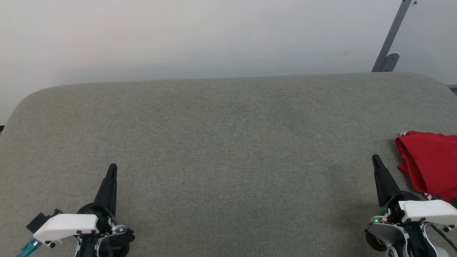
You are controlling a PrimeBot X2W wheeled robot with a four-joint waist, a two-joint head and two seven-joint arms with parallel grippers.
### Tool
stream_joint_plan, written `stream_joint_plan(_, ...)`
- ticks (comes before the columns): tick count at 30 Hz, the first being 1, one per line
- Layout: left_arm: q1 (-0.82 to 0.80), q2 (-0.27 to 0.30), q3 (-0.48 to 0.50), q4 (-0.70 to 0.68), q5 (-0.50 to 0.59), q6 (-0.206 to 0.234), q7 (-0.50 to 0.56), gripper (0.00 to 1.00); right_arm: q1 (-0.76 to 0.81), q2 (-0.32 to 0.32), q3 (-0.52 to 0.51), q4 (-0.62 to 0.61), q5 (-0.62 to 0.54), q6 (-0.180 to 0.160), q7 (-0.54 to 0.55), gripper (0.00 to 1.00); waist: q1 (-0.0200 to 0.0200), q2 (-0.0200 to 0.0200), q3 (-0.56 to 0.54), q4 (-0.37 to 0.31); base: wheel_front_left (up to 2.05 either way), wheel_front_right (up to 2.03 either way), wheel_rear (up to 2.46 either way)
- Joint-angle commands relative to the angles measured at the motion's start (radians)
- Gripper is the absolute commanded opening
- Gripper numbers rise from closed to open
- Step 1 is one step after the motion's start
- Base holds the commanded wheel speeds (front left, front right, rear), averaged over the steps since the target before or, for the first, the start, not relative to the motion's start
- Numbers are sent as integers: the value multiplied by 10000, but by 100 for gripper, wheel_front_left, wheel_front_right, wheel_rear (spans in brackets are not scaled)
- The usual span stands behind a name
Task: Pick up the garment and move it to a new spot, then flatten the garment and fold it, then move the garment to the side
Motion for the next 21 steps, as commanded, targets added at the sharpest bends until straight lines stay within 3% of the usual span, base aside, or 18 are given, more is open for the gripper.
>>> stream_joint_plan(1,-123,-13,47,3,-33,22,21,0,-47,-32,22,25,38,0,20,0,0,0,0,0,0,0,0)
stream_joint_plan(21,-128,-39,78,3,10,22,54,0,-47,-32,25,23,39,0,19,0,0,0,0,0,0,0,0)
